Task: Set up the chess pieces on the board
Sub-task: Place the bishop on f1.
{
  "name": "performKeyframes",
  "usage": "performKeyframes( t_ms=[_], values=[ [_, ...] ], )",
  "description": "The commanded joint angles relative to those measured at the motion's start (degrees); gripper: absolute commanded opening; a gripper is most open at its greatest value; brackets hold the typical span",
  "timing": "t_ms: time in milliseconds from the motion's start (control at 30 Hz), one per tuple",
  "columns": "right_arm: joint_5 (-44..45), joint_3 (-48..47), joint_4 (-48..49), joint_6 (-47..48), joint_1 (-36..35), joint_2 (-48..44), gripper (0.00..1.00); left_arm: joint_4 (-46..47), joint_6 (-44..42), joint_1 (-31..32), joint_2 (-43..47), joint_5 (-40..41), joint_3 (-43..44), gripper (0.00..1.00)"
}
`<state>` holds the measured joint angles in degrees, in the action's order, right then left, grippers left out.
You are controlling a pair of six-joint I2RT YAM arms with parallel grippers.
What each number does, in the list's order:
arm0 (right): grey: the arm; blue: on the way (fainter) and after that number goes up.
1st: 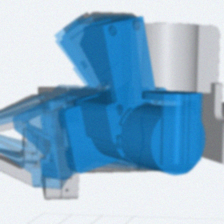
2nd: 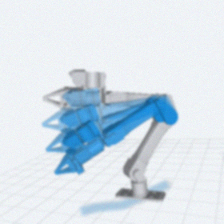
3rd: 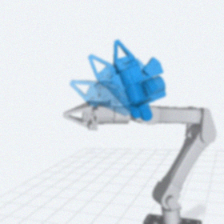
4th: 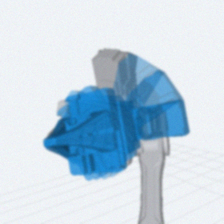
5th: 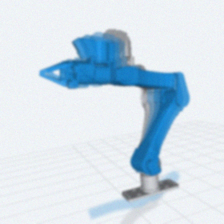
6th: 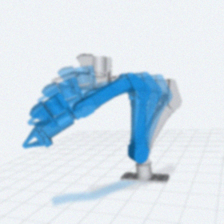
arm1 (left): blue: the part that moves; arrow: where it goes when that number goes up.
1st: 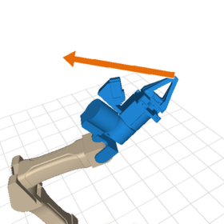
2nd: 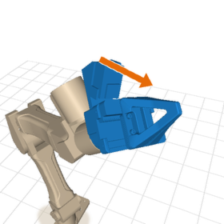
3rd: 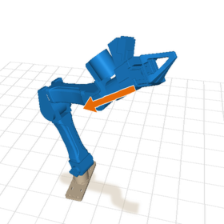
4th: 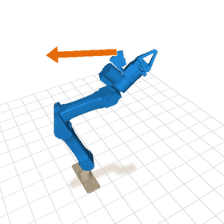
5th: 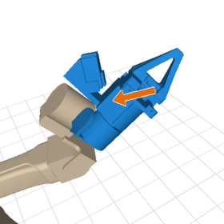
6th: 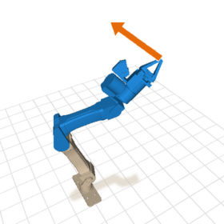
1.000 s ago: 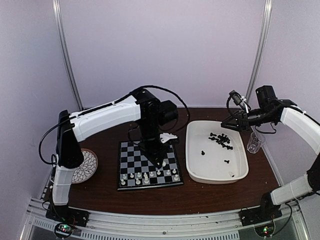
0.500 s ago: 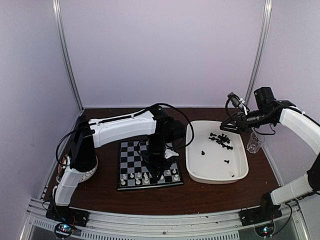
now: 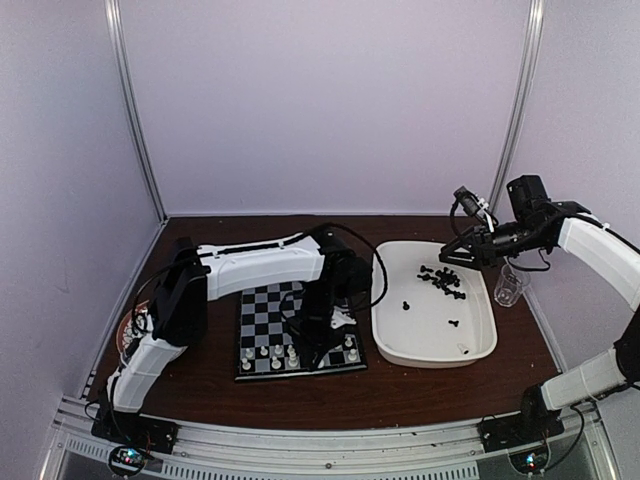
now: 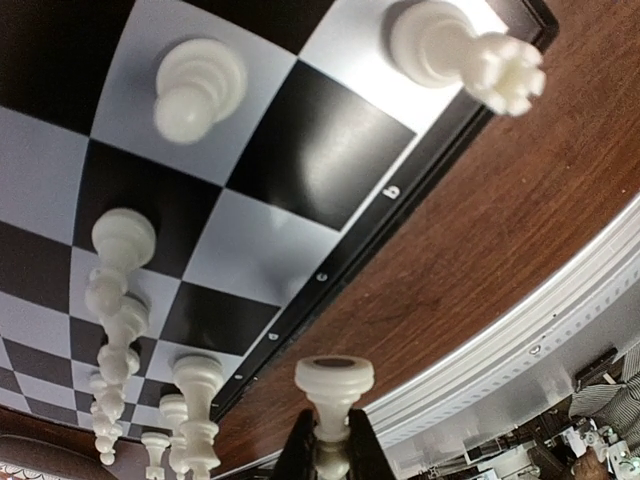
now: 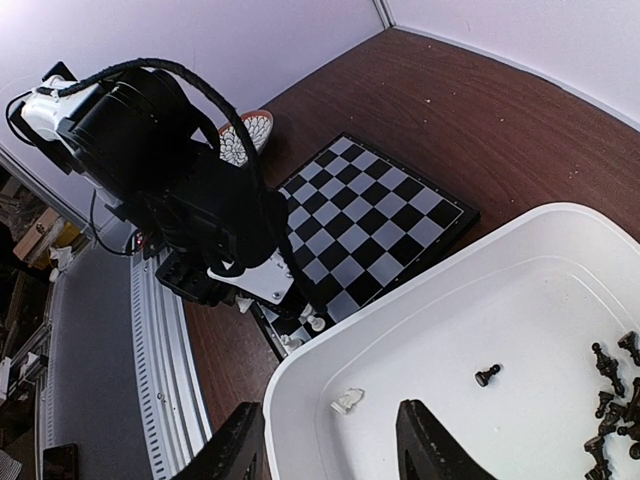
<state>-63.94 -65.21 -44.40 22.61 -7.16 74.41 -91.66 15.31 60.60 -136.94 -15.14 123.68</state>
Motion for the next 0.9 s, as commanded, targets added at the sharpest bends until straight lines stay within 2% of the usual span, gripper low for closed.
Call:
performKeyframes(
  t_ms=[0, 300, 867],
  values=[
    [0.4, 0.7, -0.7, 0.9, -0.5, -0.9, 0.49, -1.6, -0.8, 0.3, -1.6, 1.1, 2.1, 0.0],
    [0.2, 0.9, -0.8, 1.0, -0.8, -0.5, 0.49, -2.2, -0.5, 0.3, -2.9, 4.8, 4.4, 0.0],
    [0.0, 1.0, -1.0, 1.6, -1.1, -0.5, 0.49, -2.4, -1.0, 0.2, -4.5, 6.2, 4.8, 0.0]
  ],
)
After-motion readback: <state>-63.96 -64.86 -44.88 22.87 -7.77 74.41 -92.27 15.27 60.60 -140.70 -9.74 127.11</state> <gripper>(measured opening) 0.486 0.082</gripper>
